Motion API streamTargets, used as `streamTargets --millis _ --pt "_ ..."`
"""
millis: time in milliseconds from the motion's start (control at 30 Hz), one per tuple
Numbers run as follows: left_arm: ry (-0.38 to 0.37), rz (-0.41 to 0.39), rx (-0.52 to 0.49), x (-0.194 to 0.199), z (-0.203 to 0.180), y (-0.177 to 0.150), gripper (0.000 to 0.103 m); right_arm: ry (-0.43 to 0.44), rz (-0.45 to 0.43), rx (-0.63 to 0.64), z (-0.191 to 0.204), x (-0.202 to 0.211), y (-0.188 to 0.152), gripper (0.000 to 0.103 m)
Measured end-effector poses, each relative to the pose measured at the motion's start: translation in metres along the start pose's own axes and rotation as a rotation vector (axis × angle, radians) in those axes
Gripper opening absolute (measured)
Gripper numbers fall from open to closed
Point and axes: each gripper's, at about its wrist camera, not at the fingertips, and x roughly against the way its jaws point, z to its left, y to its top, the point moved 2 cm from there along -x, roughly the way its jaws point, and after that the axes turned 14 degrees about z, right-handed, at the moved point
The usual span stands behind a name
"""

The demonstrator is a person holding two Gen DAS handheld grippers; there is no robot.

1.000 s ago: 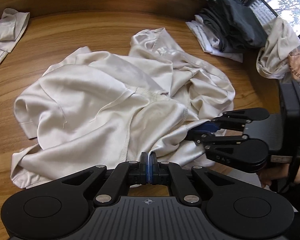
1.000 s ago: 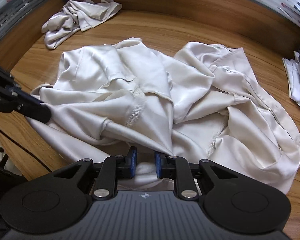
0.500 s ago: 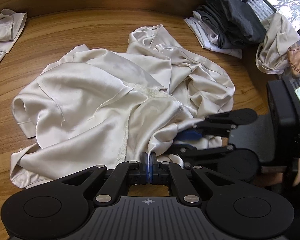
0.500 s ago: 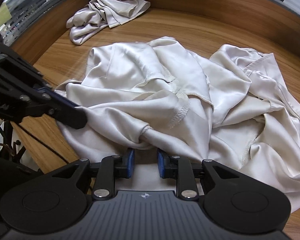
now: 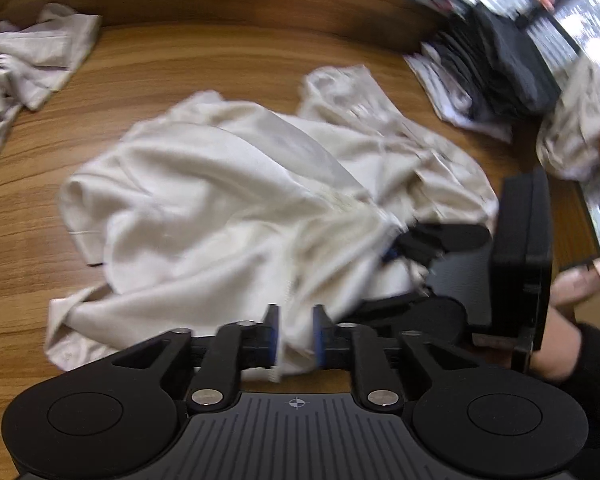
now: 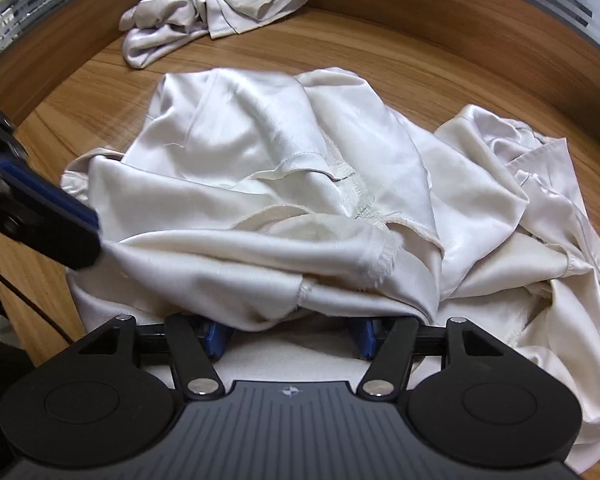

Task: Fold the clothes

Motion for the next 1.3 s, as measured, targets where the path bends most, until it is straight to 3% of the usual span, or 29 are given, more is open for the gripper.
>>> streamTargets --millis 33,100,167,233,533,733,833,1300 --pt "0.013 -0.011 0.018 0.001 0.006 0.001 0.024 0.005 0.003 -0.006 -0.001 -0.002 0.0 0.054" --pt "0.054 -0.033 0.05 0.001 0.021 0.004 0.026 0.018 0.005 -0.017 -0.004 -0.004 -0.001 0.032" --pt "0.091 -0.039 0.089 -0.005 0.039 0.006 0.026 0.033 0.002 -0.026 -0.007 -0.003 -0.002 0.015" --pt "0.115 -0.033 0.116 -0.014 0.054 0.008 0.026 0.048 -0.008 -0.043 -0.011 0.002 -0.004 0.007" --pt "0.129 0.053 0.064 -0.056 0.069 0.01 0.026 0.082 -0.066 -0.1 -0.025 0.045 -0.015 0.003" --pt "0.187 0.077 0.018 -0.067 0.063 0.015 0.012 0.096 -0.086 -0.105 -0.03 0.076 -0.027 0.003" --pt "0.204 0.087 0.019 -0.067 0.061 0.02 0.01 0.102 -0.098 -0.124 -0.036 0.091 -0.035 0.003" --pt "0.236 0.126 0.034 -0.07 0.06 0.027 0.004 -0.029 -0.077 -0.325 -0.098 0.129 -0.11 0.002"
